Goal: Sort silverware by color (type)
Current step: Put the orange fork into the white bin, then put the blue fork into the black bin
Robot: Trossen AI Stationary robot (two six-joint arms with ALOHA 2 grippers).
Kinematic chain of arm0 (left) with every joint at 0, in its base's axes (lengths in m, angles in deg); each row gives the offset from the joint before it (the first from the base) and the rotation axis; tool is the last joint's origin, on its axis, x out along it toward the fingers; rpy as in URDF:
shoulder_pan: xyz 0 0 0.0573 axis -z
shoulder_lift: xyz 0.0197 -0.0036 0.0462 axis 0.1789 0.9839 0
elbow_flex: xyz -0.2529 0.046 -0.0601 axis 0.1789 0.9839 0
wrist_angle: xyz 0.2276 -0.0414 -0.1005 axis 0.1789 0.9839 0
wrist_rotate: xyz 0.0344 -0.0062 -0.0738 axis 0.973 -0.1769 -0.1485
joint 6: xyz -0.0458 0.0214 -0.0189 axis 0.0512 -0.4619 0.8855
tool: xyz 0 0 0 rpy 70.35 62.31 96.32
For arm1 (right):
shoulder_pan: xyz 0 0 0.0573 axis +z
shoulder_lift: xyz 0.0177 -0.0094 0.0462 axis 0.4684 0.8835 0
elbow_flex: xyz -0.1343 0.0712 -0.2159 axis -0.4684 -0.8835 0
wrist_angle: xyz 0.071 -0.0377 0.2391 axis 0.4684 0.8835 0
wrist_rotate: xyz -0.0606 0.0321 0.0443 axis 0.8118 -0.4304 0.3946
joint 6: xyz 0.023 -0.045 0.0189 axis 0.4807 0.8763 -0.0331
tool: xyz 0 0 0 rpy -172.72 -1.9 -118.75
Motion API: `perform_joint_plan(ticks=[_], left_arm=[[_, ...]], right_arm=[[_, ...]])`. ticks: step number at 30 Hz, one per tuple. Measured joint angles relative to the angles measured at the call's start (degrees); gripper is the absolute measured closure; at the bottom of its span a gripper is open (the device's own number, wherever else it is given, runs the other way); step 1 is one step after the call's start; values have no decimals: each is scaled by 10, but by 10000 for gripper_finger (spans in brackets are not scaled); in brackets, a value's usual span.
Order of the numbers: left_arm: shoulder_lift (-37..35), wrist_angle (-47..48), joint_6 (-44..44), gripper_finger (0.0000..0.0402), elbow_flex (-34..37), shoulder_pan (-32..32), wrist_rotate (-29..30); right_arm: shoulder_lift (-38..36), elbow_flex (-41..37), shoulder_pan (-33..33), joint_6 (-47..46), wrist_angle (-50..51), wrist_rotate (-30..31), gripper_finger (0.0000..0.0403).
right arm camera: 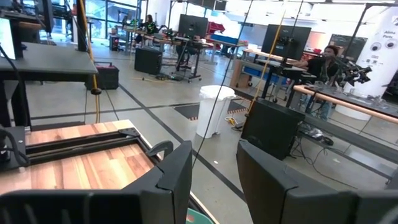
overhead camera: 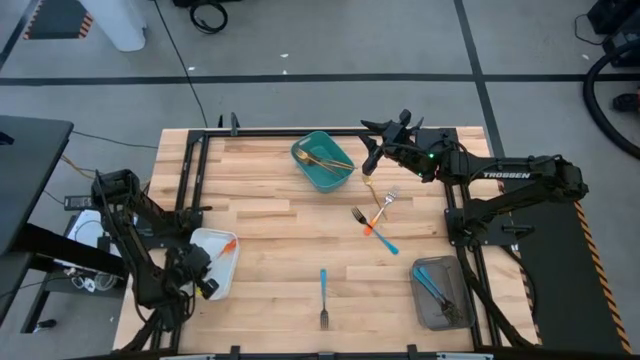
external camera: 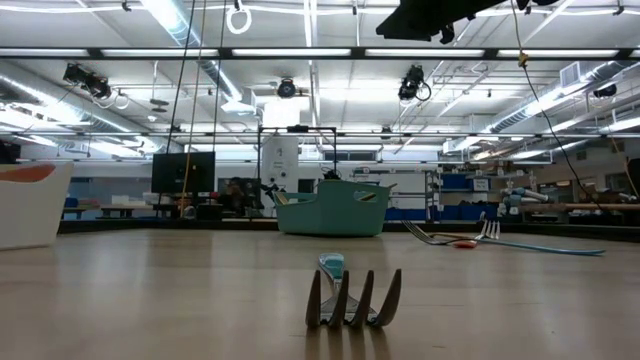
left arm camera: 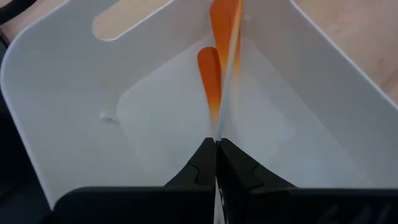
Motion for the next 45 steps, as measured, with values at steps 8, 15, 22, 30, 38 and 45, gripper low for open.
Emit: perform_joint_plan(ticks=[8, 15, 22, 30, 38, 45], left_arm=[[-1, -26, 0, 390, 22, 0, -1], [0, -76, -4, 378, 44, -7, -8], [0, -82, -33, 308, 44, -36, -32], [-2, -3, -42, 251, 0, -38, -55], [-2, 119, -48, 248, -87, -40, -46], [-2, 149, -52, 248, -117, -55, -2]], right_arm=[[0, 0, 0, 0, 1, 0, 270], [0, 0, 0, 0, 2, 0, 270], [0, 0, 0, -9, 12, -1, 270], [0, 0, 0, -9, 15, -1, 270], [0, 0, 0, -9, 16, -1, 270], [0, 0, 0, -9, 15, -6, 270]])
